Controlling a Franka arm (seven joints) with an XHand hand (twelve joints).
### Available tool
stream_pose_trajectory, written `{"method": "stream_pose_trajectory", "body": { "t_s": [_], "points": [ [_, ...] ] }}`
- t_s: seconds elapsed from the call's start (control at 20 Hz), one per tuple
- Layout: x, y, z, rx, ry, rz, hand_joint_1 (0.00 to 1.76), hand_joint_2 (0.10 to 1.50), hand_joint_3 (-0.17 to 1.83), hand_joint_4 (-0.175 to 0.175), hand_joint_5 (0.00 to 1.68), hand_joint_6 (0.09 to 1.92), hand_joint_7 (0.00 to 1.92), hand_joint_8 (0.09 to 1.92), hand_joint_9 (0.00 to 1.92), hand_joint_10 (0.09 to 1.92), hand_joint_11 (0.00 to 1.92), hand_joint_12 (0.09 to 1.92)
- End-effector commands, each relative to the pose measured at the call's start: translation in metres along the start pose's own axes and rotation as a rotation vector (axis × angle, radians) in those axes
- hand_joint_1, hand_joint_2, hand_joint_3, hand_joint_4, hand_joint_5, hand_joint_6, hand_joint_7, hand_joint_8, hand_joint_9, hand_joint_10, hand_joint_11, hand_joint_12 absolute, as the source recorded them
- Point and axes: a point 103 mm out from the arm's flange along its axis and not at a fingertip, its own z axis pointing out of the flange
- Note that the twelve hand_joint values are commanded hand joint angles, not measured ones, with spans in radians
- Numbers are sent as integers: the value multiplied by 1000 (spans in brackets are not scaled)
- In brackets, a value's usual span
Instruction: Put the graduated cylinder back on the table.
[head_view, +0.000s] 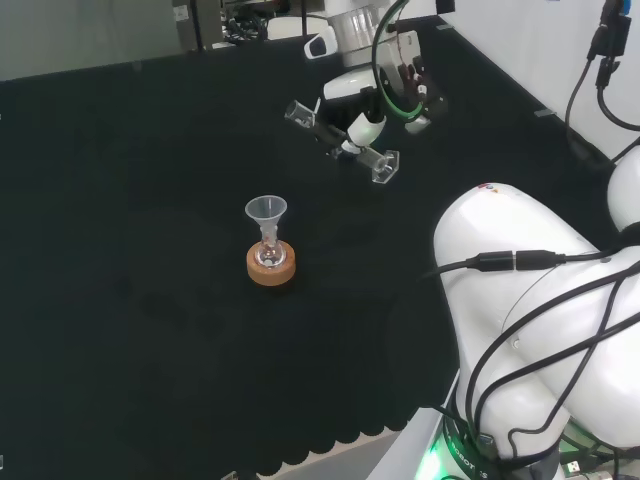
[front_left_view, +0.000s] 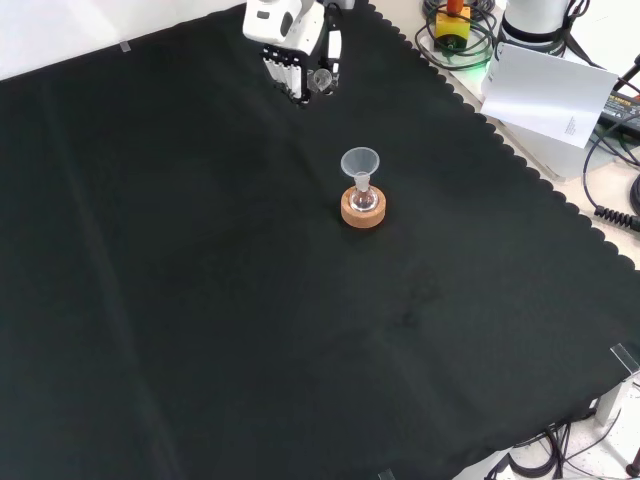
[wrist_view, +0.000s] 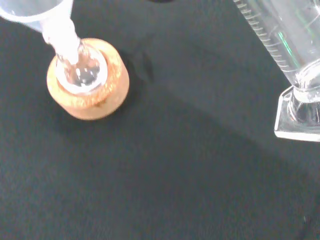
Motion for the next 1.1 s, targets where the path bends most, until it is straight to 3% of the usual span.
{"method": "stream_pose_trajectory", "body": {
  "t_s": [0.05,0.25,0.55,1.1],
  "points": [
    [-15,7,-1,-87,18,-29,1147,1136,-35,-151,987,1016,1296,249,1443,87,1288,696],
    [-30,15,-2,-146,45,-23,1147,1136,-35,-151,986,1017,1295,248,1442,87,1288,696],
    [-53,26,-5,-286,91,-5,1147,1137,-36,-151,986,1017,1295,248,1441,87,1289,697],
    [-62,30,-16,-401,87,149,1147,1137,-37,-151,986,1017,1293,247,1438,87,1288,698]
  ]
}}
